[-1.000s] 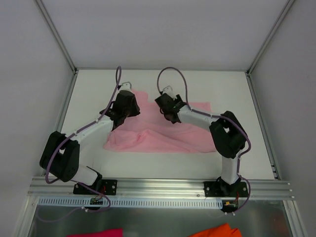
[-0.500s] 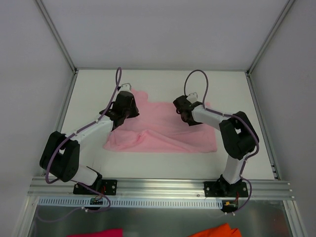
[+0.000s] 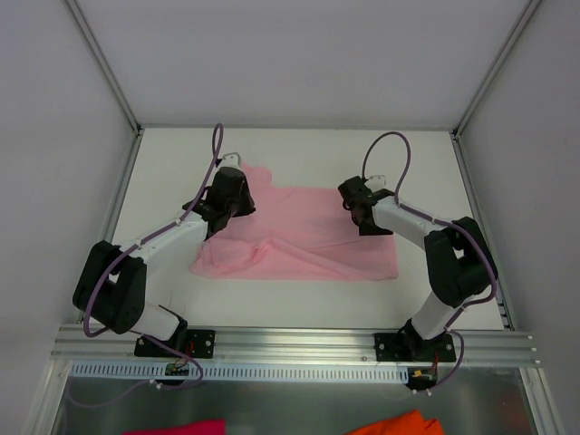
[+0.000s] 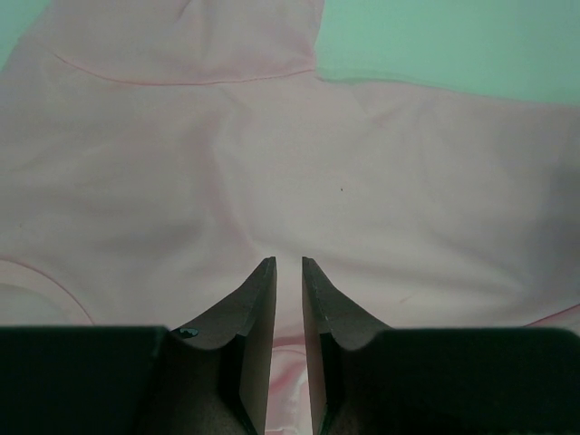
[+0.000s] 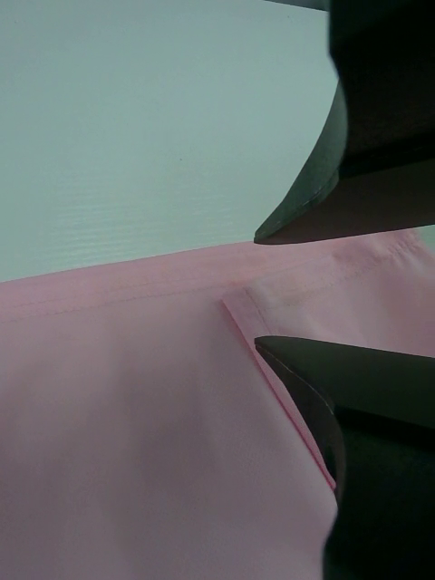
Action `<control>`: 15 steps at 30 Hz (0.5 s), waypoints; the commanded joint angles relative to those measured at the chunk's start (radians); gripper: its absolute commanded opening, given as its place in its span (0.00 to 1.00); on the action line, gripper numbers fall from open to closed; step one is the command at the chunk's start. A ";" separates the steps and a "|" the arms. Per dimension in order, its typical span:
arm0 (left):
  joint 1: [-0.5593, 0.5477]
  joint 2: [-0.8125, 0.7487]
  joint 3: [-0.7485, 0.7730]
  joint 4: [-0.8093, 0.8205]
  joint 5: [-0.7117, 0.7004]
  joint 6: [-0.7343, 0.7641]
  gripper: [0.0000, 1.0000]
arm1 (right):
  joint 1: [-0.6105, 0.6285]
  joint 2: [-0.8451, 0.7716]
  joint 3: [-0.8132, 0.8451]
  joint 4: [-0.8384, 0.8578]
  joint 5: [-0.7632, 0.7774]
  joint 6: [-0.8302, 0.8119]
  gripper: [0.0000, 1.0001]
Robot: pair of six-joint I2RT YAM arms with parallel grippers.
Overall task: Fold and stack the t-shirts
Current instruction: Fold the flattened tshirt in 1/3 of the way
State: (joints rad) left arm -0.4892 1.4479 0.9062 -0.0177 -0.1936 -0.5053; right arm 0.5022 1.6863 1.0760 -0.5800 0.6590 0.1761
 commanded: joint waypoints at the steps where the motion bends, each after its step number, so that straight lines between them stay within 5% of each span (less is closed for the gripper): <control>1: 0.009 -0.024 0.011 0.007 0.002 0.011 0.18 | -0.005 -0.004 -0.016 -0.017 -0.022 0.043 0.49; 15: 0.011 -0.027 -0.001 0.013 0.008 0.008 0.18 | -0.025 0.036 -0.044 0.003 -0.130 0.054 0.48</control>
State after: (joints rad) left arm -0.4892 1.4479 0.9062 -0.0174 -0.1917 -0.5053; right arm 0.4854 1.7039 1.0355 -0.5819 0.5594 0.2054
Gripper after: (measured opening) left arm 0.183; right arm 0.481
